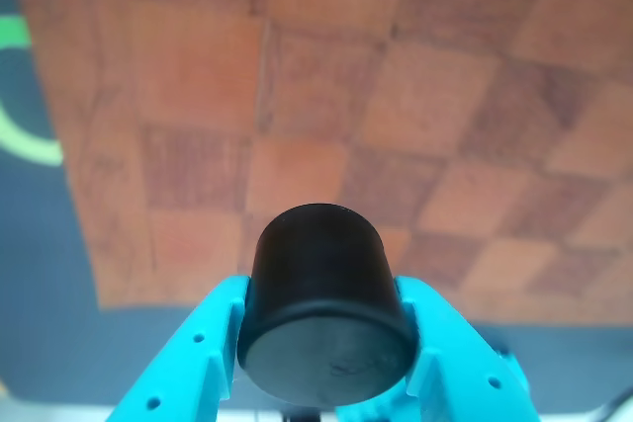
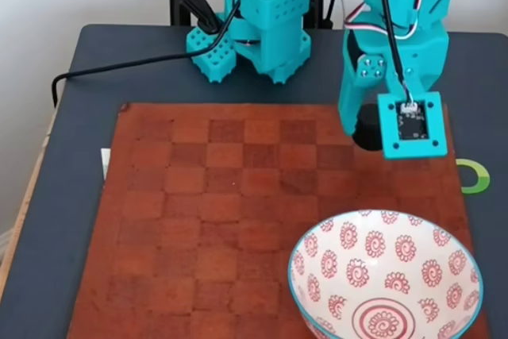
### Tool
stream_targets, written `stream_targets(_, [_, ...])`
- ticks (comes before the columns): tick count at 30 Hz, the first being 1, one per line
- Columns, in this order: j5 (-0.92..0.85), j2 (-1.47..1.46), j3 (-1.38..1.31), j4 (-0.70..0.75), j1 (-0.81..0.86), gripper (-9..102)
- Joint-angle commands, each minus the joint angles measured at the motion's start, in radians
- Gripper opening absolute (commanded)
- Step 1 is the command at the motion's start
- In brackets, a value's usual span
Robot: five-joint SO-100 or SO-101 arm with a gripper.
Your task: Grasp a black cylinder and put it in the bin.
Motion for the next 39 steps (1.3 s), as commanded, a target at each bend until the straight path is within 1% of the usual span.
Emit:
stream_targets(1, [-0.012,0.021,-0.166,0.114,0.038,11])
stream_targets(4, [-0.092,0.018,-0.255,0.112,0.086,11])
stream_targets(19, [-0.235,0.002,-0.555,0.109,0.256,10])
stream_targets(26, [-0.301,-0.008,-0.568,-0.006,0.328,10])
stream_targets(33, [-0.344,-0.109,-0.572,-0.152,0.359,10])
stream_targets(39, [-0.344,-0.219,-0.672,-0.173,0.359,10])
